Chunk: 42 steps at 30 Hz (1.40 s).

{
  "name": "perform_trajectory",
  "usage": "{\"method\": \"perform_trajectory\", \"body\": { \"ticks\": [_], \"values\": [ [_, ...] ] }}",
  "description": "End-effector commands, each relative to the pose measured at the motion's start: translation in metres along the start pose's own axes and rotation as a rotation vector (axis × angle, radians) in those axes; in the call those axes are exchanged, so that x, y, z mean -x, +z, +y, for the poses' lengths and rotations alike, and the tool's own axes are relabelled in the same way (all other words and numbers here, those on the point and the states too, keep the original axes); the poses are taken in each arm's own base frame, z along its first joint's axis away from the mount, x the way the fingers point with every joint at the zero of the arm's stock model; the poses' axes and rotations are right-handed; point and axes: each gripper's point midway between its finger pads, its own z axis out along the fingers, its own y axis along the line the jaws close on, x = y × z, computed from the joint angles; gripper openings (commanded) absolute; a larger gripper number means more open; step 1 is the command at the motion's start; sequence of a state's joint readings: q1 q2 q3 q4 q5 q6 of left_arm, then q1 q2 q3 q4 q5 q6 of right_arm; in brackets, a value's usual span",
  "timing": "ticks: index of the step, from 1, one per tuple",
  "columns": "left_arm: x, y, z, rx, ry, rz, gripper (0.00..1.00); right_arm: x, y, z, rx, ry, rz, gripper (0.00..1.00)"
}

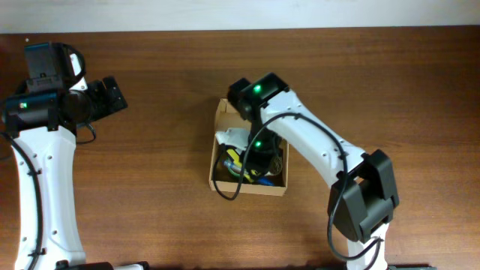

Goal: Pack container
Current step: 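Open right gripper and lift it away from the box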

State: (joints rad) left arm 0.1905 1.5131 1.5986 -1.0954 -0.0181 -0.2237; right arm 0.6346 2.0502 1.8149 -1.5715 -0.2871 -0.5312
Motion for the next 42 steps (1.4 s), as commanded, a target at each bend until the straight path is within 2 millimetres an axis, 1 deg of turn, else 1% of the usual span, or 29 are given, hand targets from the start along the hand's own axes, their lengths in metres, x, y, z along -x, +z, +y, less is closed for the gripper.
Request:
{"method": "perform_trajectory", "body": {
  "ticks": [1, 3, 4, 10, 12, 13, 15, 17, 19, 23, 25, 26, 27, 28, 29, 30, 32, 33, 35, 37, 40, 42],
  "values": [
    [0.000, 0.001, 0.002, 0.006, 0.013, 0.002, 0.99, 0.003, 0.000, 0.010, 0.010, -0.037, -0.007, 0.42],
    [0.000, 0.001, 0.002, 0.006, 0.013, 0.002, 0.99, 0.003, 0.001, 0.011, 0.011, -0.039, -0.006, 0.48],
    [0.000, 0.001, 0.002, 0.006, 0.013, 0.002, 0.99, 0.004, 0.001, 0.012, 0.011, -0.042, -0.006, 0.53],
    [0.000, 0.001, 0.002, 0.006, 0.013, 0.002, 0.99, 0.003, 0.001, 0.013, 0.017, -0.033, -0.004, 0.54],
    [0.000, 0.001, 0.002, 0.006, 0.013, 0.002, 0.99, 0.001, -0.001, 0.014, 0.017, -0.003, 0.004, 0.54],
    [0.000, 0.001, 0.002, 0.005, 0.013, 0.002, 0.99, 0.001, -0.004, 0.015, 0.016, 0.012, 0.005, 0.54],
    [0.001, 0.001, 0.001, 0.001, 0.013, -0.001, 0.99, 0.004, -0.017, 0.017, -0.001, 0.034, -0.022, 0.54],
    [0.002, 0.001, -0.001, -0.013, 0.013, -0.004, 0.99, 0.016, -0.041, 0.018, -0.047, 0.035, -0.098, 0.54],
    [0.003, 0.001, -0.003, -0.024, 0.013, -0.006, 0.99, 0.027, -0.072, 0.016, -0.121, 0.037, -0.188, 0.57],
    [0.003, 0.001, -0.003, -0.023, 0.013, -0.006, 0.99, 0.048, -0.160, 0.019, -0.310, 0.029, -0.437, 0.64],
    [0.003, 0.001, -0.003, -0.023, 0.013, -0.007, 0.99, 0.051, -0.201, 0.024, -0.393, 0.025, -0.554, 0.71],
    [0.003, 0.000, -0.003, -0.023, 0.014, -0.009, 0.99, 0.049, -0.230, 0.028, -0.457, 0.039, -0.639, 0.75],
    [0.003, 0.000, -0.003, -0.023, 0.014, -0.011, 0.99, 0.046, -0.245, 0.030, -0.492, 0.045, -0.680, 0.79],
    [0.004, -0.001, -0.004, -0.025, 0.020, -0.018, 0.99, 0.041, -0.264, 0.032, -0.540, 0.058, -0.734, 0.86],
    [0.006, -0.003, -0.004, -0.027, 0.034, -0.029, 0.99, 0.033, -0.282, 0.035, -0.587, 0.072, -0.779, 0.90],
    [0.009, -0.005, -0.004, -0.030, 0.036, -0.042, 0.99, 0.025, -0.295, 0.036, -0.628, 0.098, -0.813, 0.94],
    [0.013, -0.012, -0.005, -0.036, 0.036, -0.073, 0.99, 0.005, -0.322, 0.036, -0.713, 0.188, -0.891, 0.98],
    [0.017, -0.017, -0.006, -0.041, 0.036, -0.099, 0.99, -0.002, -0.332, 0.037, -0.734, 0.217, -0.927, 0.99],
    [0.024, -0.030, -0.008, -0.052, 0.041, -0.152, 0.99, -0.024, -0.350, 0.037, -0.786, 0.291, -0.983, 0.99],
    [0.031, -0.046, -0.009, -0.061, 0.062, -0.210, 0.99, -0.048, -0.365, 0.031, -0.846, 0.395, -1.021, 0.99],
    [0.037, -0.076, -0.010, -0.072, 0.102, -0.304, 0.99, -0.085, -0.385, 0.022, -0.916, 0.550, -1.079, 0.99],
    [0.037, -0.096, -0.009, -0.073, 0.142, -0.356, 0.99, -0.108, -0.394, 0.014, -0.945, 0.654, -1.113, 0.99]
  ]
}}
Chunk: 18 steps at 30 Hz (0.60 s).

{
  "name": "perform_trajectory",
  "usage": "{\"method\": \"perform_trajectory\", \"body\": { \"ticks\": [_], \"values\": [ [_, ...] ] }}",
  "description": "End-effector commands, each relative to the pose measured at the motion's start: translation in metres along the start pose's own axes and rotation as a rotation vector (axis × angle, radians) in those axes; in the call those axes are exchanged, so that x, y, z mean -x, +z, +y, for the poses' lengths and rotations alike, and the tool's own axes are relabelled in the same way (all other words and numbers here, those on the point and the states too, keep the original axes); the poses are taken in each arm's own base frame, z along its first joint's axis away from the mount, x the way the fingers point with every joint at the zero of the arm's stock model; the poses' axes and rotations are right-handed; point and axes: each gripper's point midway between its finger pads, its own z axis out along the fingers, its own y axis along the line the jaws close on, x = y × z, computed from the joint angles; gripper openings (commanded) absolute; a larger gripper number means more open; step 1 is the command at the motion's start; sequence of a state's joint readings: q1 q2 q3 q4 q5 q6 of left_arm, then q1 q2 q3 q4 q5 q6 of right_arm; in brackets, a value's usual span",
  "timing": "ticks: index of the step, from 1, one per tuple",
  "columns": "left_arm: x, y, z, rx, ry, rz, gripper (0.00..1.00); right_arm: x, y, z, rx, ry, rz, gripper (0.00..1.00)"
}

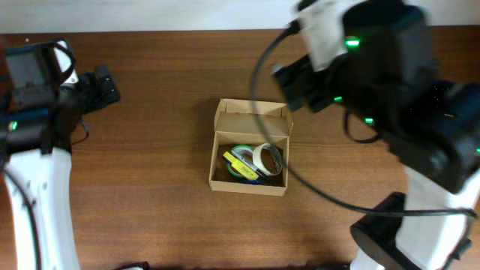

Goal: Pack container
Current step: 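Open right gripper and lift it away from the box, then move both grippers toward the box lid's left and right edges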

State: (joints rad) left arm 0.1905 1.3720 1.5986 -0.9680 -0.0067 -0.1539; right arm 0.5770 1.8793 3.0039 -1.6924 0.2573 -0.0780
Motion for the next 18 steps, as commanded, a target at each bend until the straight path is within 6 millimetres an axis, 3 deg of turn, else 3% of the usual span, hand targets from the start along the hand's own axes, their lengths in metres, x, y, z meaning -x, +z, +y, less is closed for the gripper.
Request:
{"method": "perform_trajectory", "body": {
  "ticks": [1, 6, 10, 13, 16, 17, 18],
  "values": [
    [0.012, -0.044, -0.002, -0.020, 0.088, -0.114, 1.00, -0.007, -0.018, -0.058, -0.222, 0.195, -0.015, 0.99],
    [0.013, -0.079, -0.002, -0.027, 0.101, -0.186, 0.99, -0.036, -0.019, -0.126, -0.412, 0.369, 0.058, 0.99],
    [0.014, -0.087, -0.002, -0.026, 0.122, -0.206, 0.99, -0.075, -0.006, -0.168, -0.527, 0.432, 0.198, 0.99],
    [0.016, -0.086, -0.003, -0.027, 0.122, -0.208, 0.99, -0.113, 0.009, -0.191, -0.568, 0.477, 0.342, 0.99],
    [0.020, -0.083, -0.003, -0.028, 0.122, -0.217, 0.99, -0.155, 0.029, -0.200, -0.538, 0.536, 0.494, 0.99],
    [0.021, -0.081, -0.003, -0.028, 0.122, -0.219, 0.96, -0.171, 0.036, -0.201, -0.519, 0.561, 0.550, 0.99],
    [0.022, -0.078, -0.004, -0.028, 0.122, -0.217, 0.79, -0.188, 0.042, -0.200, -0.498, 0.587, 0.608, 0.99]
  ]
}}
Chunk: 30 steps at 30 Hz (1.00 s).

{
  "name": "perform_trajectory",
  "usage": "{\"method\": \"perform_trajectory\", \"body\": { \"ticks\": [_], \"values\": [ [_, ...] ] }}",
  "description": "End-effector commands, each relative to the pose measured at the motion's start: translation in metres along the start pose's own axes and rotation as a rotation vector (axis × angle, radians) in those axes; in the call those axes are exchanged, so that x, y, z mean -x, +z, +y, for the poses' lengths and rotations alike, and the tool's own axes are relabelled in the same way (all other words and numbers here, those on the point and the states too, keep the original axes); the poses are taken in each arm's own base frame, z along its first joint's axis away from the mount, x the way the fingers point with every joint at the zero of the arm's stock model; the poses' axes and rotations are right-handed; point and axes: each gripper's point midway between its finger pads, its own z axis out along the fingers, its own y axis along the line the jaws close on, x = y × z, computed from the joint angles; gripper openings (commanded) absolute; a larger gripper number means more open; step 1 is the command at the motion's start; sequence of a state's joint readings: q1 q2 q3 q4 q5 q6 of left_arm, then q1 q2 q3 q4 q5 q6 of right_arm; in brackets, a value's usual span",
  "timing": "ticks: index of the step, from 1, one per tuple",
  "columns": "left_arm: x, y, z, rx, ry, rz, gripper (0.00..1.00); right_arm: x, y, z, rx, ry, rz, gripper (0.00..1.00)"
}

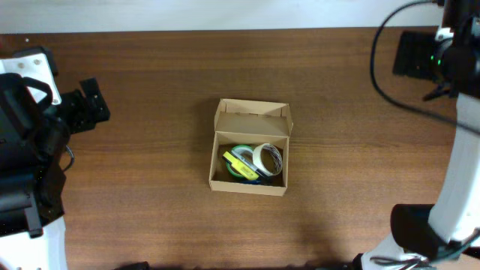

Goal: Pack container
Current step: 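Move both grippers toward the box lid's left and right edges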

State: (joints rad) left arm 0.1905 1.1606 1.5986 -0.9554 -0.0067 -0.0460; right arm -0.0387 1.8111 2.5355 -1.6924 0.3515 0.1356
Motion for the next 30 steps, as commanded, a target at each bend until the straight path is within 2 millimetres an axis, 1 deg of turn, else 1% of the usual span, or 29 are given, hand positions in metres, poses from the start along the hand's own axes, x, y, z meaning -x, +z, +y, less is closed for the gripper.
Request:
{"method": "perform_trajectory", "body": {
  "ticks": [1, 2, 3, 4, 5, 7, 9, 11, 12, 13, 15, 18, 21, 24, 27, 30],
  "values": [
    [0.001, 0.011, -0.001, -0.007, 0.015, 0.011, 0.69, -0.036, 0.042, -0.004, 0.037, 0.043, 0.201, 0.99],
    [-0.001, 0.017, -0.001, -0.007, 0.015, 0.023, 0.56, -0.046, 0.053, -0.006, 0.037, 0.047, 0.254, 0.99],
    [-0.003, 0.022, -0.001, -0.006, 0.015, 0.037, 0.40, -0.059, 0.064, -0.008, 0.034, 0.051, 0.314, 1.00],
    [-0.007, 0.029, 0.000, -0.006, 0.015, 0.061, 0.26, -0.069, 0.072, -0.010, 0.029, 0.051, 0.360, 0.96],
    [-0.013, 0.039, 0.000, -0.005, 0.015, 0.093, 0.19, -0.079, 0.080, -0.011, 0.021, 0.050, 0.403, 0.87],
    [-0.027, 0.058, -0.001, -0.012, 0.014, 0.165, 0.09, -0.099, 0.096, -0.013, 0.008, 0.043, 0.483, 0.65],
    [-0.042, 0.079, -0.010, -0.060, 0.007, 0.240, 0.02, -0.114, 0.108, -0.010, 0.006, 0.023, 0.536, 0.50],
    [-0.060, 0.105, -0.019, -0.115, -0.005, 0.323, 0.02, -0.127, 0.122, -0.006, 0.006, 0.007, 0.572, 0.28],
    [-0.070, 0.117, -0.021, -0.124, -0.009, 0.367, 0.02, -0.132, 0.127, -0.004, 0.006, 0.001, 0.585, 0.11],
    [-0.080, 0.128, -0.021, -0.128, -0.013, 0.406, 0.02, -0.137, 0.133, -0.002, 0.009, -0.001, 0.597, 0.04],
    [-0.100, 0.148, -0.024, -0.143, -0.023, 0.481, 0.02, -0.144, 0.141, 0.005, 0.038, -0.011, 0.612, 0.04],
    [-0.127, 0.172, -0.036, -0.218, -0.055, 0.583, 0.02, -0.154, 0.156, 0.023, 0.124, -0.011, 0.622, 0.04],
    [-0.155, 0.191, -0.048, -0.285, -0.093, 0.679, 0.02, -0.161, 0.165, 0.051, 0.274, -0.003, 0.631, 0.04],
    [-0.178, 0.203, -0.059, -0.354, -0.136, 0.762, 0.02, -0.169, 0.172, 0.075, 0.390, 0.032, 0.666, 0.04],
    [-0.199, 0.212, -0.071, -0.421, -0.184, 0.834, 0.02, -0.180, 0.178, 0.090, 0.462, 0.046, 0.717, 0.04],
    [-0.212, 0.220, -0.086, -0.512, -0.246, 0.877, 0.02, -0.186, 0.179, 0.108, 0.581, 0.035, 0.756, 0.04]
  ]
}}
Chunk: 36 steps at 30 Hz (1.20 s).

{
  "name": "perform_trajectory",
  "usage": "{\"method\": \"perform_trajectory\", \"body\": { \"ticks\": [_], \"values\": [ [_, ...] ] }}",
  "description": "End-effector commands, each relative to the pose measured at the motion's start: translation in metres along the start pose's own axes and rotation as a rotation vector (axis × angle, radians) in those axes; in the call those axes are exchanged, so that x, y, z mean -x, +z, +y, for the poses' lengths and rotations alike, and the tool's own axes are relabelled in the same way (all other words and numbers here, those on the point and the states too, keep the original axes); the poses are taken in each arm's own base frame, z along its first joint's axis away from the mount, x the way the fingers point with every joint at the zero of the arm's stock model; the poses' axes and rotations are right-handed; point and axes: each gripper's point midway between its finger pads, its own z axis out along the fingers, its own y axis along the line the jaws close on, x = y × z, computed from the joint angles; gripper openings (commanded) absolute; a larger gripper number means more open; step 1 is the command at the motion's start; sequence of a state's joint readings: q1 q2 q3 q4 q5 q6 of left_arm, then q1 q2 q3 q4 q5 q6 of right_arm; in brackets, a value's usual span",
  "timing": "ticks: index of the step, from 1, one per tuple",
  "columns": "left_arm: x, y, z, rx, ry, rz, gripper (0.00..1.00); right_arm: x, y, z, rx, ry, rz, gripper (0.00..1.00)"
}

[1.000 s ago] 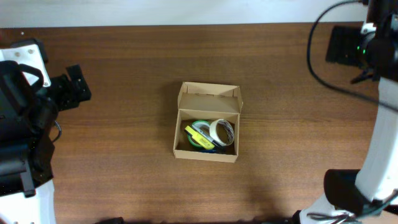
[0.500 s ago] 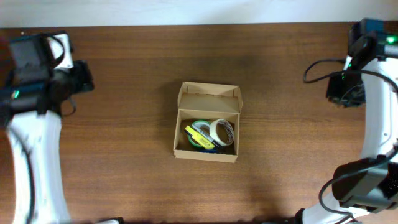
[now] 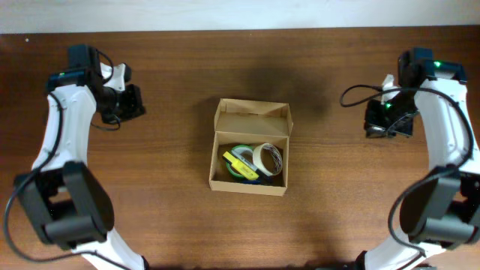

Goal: Pack container
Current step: 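Move both grippers toward the box lid's left and right edges, then grasp the raised lid edges with left and right grippers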

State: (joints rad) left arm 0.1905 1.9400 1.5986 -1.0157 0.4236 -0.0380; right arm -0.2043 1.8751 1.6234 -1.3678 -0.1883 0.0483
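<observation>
An open cardboard box [image 3: 212, 161] sits mid-table, its lid flap [image 3: 253, 118] folded back on the far side. Inside lie a white tape roll [image 3: 265, 158], a green roll [image 3: 243, 172] and a yellow item [image 3: 235, 160]. My left gripper [image 3: 132, 102] is far to the left of the box and my right gripper [image 3: 387, 120] is far to the right. Both are well away from the box and hold nothing that I can see. From overhead their jaws are too dark and small to judge.
Brown wooden table [image 3: 150, 210] all round the box. A pale wall strip [image 3: 225, 13] runs along the far edge. A cable [image 3: 356, 94] loops off the right arm toward the middle.
Both arms were raised close to the camera at the frame edges. Now they sit lower, out at the left and right sides of the table. The box and its contents are unchanged.
First my right gripper was down inside the box, with something white beside it, while the left arm stayed at the left. Then the right arm was out and high, and the white roll lay in the box. Both arms then stood at the edges, now lower.
</observation>
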Motion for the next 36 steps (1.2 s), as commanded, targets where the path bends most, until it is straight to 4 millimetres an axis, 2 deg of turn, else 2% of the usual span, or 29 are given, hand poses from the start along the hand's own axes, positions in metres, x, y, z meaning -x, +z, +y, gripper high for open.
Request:
{"method": "perform_trajectory", "body": {
  "ticks": [1, 5, 11, 13, 18, 26, 31, 36],
  "values": [
    [-0.002, 0.019, -0.022, -0.192, -0.031, 0.048, 0.02, -0.004, 0.016, 0.030, 0.191, -0.051, 0.065, 0.04],
    [0.007, 0.032, -0.035, -0.308, -0.077, 0.043, 0.02, -0.003, 0.021, 0.047, 0.309, -0.094, 0.082, 0.04],
    [0.009, 0.057, -0.048, -0.351, -0.089, 0.067, 0.02, -0.002, 0.037, 0.062, 0.424, -0.087, 0.142, 0.04],
    [0.004, 0.074, -0.055, -0.354, -0.087, 0.100, 0.02, -0.003, 0.051, 0.071, 0.465, -0.089, 0.183, 0.04],
    [-0.008, 0.103, -0.075, -0.386, -0.073, 0.160, 0.02, -0.008, 0.084, 0.092, 0.484, -0.118, 0.268, 0.04],
    [-0.020, 0.139, -0.107, -0.495, -0.093, 0.228, 0.02, -0.025, 0.132, 0.143, 0.563, -0.197, 0.376, 0.04],
    [-0.020, 0.142, -0.117, -0.512, -0.083, 0.229, 0.02, -0.025, 0.138, 0.158, 0.583, -0.228, 0.365, 0.04],
    [-0.016, 0.140, -0.133, -0.573, -0.073, 0.219, 0.02, -0.018, 0.133, 0.170, 0.654, -0.243, 0.328, 0.04]
  ]
}}
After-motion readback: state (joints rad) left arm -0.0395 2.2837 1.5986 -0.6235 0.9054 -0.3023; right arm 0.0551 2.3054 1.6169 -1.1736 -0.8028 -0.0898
